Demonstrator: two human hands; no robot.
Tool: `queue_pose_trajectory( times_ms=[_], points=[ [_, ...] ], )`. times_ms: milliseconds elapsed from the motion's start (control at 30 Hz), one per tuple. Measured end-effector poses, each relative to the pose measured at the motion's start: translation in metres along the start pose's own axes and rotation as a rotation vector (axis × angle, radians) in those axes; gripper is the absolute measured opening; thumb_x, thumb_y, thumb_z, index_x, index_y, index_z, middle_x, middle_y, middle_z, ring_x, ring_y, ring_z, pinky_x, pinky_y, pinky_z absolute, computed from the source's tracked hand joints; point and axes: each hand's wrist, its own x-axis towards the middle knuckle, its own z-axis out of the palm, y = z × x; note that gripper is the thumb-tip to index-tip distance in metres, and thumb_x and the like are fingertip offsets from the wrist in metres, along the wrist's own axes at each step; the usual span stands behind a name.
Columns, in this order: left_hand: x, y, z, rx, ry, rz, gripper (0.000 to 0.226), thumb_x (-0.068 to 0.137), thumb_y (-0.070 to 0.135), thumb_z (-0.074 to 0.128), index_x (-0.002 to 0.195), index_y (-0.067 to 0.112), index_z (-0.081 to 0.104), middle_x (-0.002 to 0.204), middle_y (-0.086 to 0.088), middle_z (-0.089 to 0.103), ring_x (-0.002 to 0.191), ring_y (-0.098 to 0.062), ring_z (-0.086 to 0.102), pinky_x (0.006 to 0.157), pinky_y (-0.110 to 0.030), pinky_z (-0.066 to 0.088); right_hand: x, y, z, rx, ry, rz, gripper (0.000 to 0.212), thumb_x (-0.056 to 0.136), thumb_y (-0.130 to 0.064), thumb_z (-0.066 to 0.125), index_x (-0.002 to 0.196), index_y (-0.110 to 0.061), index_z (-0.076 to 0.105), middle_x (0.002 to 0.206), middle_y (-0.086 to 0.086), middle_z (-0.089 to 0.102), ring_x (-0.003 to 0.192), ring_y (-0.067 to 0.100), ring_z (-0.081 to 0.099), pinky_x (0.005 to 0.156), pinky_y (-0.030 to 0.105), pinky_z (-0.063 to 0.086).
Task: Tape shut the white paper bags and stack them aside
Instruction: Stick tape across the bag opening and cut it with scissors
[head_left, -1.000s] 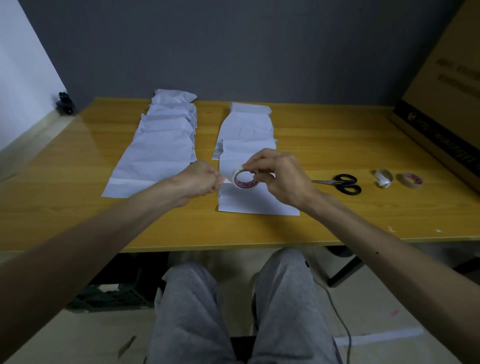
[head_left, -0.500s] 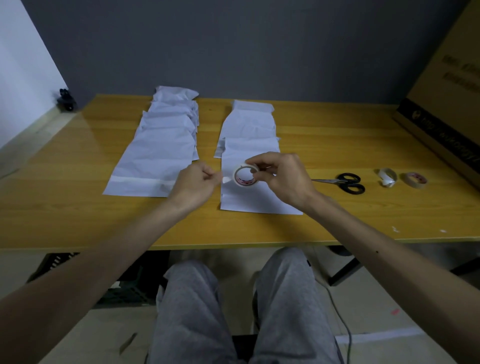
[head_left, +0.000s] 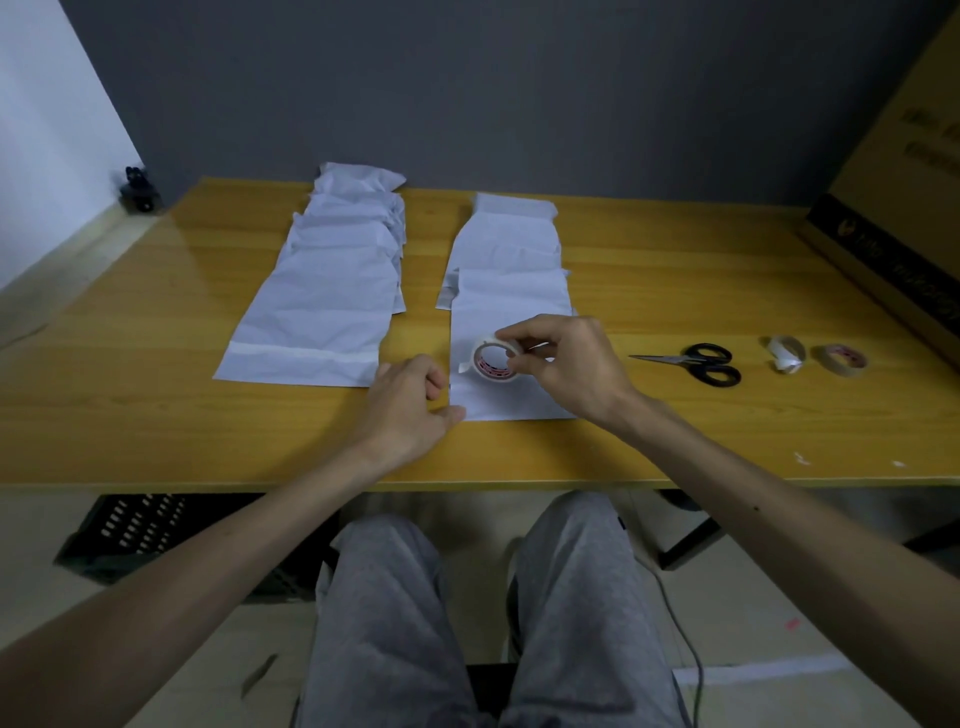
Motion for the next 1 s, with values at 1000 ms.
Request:
queue_pose_trajectory(
  times_ms=[1000],
  points=[
    [0.004,-0.003,-0.004,0.017,-0.008,0.019,0.023,0.072,0.026,0.08,0.075,0.025,0.057,0.088,0.004,0.056,0.097,-0.018,0.048,0.086,-0.033,0.043,0.007,0.006,0.017,-0.072,-0.047,-0.117,0.026,0.081,0.001,0.07,0.106,-0.006,0.073,0.105,0.005,0.071,0.089,0.005,0.06,0.078,0.003,0.045]
  ],
)
